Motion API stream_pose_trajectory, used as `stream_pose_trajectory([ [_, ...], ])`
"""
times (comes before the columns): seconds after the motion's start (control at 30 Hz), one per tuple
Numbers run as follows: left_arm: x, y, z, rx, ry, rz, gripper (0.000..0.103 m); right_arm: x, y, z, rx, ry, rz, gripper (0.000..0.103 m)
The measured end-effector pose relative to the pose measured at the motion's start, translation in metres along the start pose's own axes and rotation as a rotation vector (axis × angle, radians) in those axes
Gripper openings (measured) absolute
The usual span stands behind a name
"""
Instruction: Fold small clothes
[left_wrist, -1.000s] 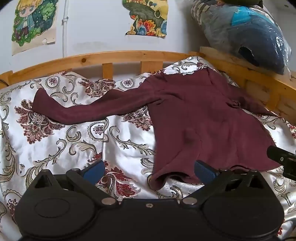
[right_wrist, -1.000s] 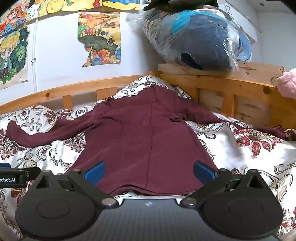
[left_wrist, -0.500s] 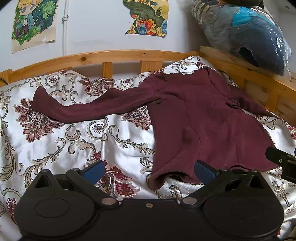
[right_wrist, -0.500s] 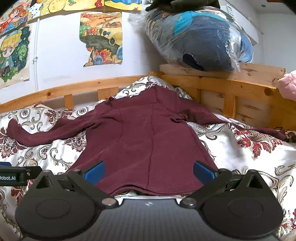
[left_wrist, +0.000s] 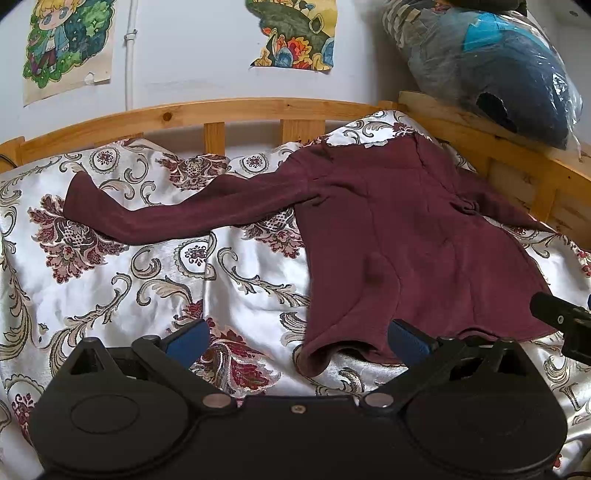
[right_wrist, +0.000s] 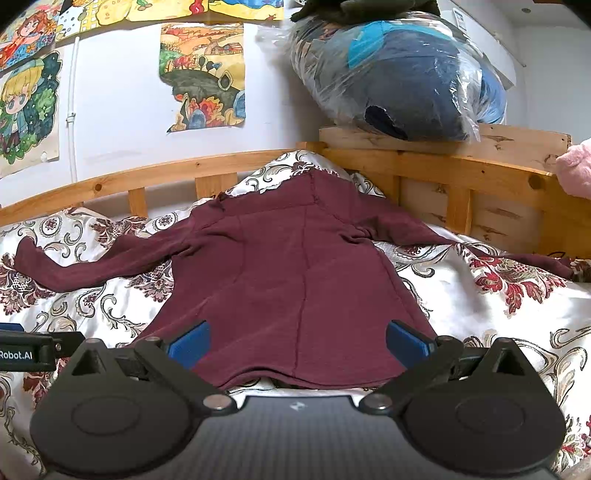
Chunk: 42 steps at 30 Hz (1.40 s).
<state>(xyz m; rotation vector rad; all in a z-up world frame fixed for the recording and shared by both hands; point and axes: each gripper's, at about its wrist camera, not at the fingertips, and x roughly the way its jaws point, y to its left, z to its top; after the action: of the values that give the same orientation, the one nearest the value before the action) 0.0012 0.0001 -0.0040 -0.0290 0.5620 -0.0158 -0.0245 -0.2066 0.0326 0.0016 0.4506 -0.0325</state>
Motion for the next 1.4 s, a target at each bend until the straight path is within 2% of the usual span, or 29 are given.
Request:
stream_pose_trajectory([
  [1.4, -0.0004, 0.0016, -0.0002, -0.001, 0.006, 0.001, 0.102, 0.0015, 0.0010, -0.0018, 0.002, 0.008, 0.000, 0.103],
])
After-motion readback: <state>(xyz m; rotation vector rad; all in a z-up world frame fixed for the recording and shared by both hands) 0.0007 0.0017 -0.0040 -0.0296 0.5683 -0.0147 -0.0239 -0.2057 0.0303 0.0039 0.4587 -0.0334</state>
